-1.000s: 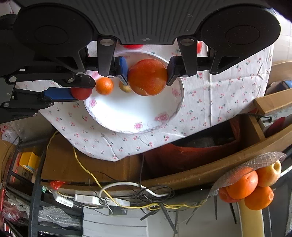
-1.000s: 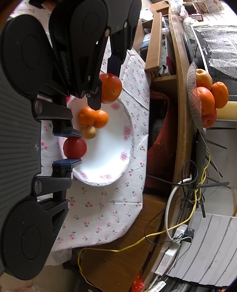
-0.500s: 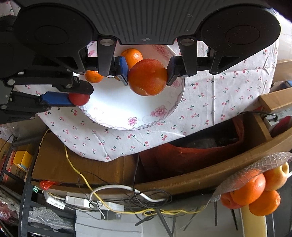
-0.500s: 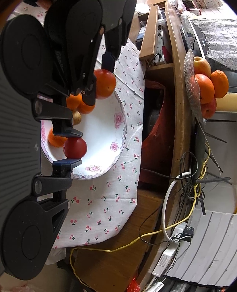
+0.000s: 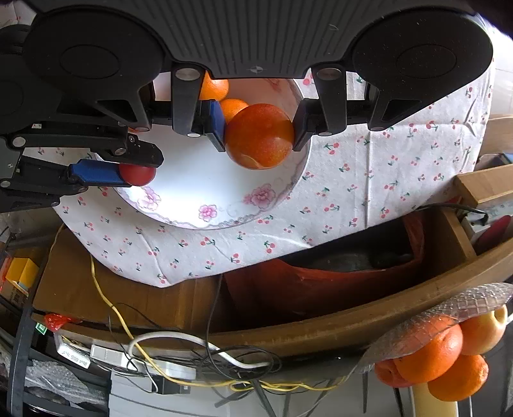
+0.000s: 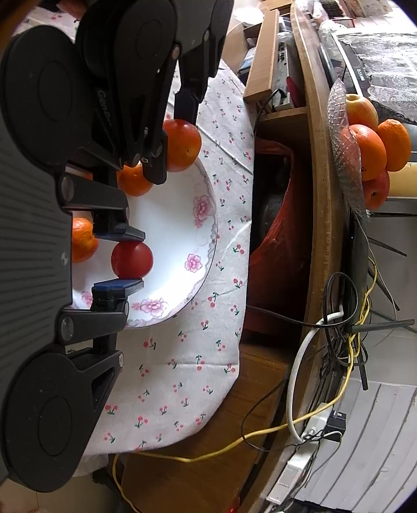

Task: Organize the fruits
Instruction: 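Carry both held tomatoes over the white bowl with both tools, then open the right tool to drop its tomato while the left tool releases its tomato into the bowl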

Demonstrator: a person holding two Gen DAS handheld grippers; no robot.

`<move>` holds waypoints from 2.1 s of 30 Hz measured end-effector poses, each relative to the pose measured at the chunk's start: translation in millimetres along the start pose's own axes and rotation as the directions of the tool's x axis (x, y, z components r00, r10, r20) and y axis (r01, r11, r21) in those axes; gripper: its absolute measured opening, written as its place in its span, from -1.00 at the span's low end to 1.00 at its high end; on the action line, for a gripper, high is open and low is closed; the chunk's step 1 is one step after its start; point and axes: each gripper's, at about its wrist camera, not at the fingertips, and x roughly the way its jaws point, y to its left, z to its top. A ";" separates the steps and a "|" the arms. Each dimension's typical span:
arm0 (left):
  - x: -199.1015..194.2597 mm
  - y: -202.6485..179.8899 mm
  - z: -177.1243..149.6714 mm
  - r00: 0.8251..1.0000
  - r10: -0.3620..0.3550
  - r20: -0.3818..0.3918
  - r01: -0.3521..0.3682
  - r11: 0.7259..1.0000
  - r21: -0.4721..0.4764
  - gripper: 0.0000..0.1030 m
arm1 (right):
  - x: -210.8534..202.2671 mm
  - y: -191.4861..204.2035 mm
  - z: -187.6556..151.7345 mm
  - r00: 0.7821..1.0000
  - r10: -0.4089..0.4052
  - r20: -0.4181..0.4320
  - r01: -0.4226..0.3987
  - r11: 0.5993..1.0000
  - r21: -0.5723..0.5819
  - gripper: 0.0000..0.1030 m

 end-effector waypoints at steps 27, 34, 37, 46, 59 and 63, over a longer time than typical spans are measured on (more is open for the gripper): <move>1.7 2.7 1.6 1.000 -0.022 -0.008 0.022 0.999 -0.023 -0.02 | 9.6 -8.1 3.1 1.000 -0.014 -0.024 0.015 0.999 0.040 -0.44; 0.1 2.2 1.8 1.000 -0.020 -0.003 0.020 0.999 -0.026 -0.01 | 7.9 -8.3 3.8 1.000 -0.019 -0.021 0.020 0.999 0.044 -0.44; -1.0 2.0 2.3 1.000 -0.023 0.001 0.023 0.999 -0.029 -0.01 | 6.8 -8.7 3.6 1.000 -0.023 -0.019 0.024 0.999 0.047 -0.44; -8.1 2.2 5.0 0.999 -0.018 0.032 0.019 0.999 -0.029 0.14 | -0.2 -10.3 4.4 1.000 -0.030 -0.007 0.031 0.998 0.057 -0.43; -20.4 3.5 6.7 0.998 -0.026 0.059 0.028 0.999 -0.036 0.17 | -11.1 -11.0 6.6 0.999 -0.043 0.017 0.041 0.997 0.065 -0.31; -29.6 6.9 5.5 0.997 -0.029 0.073 0.031 0.999 -0.036 0.23 | -16.8 -8.8 6.3 0.999 -0.039 0.027 0.037 0.997 0.062 -0.24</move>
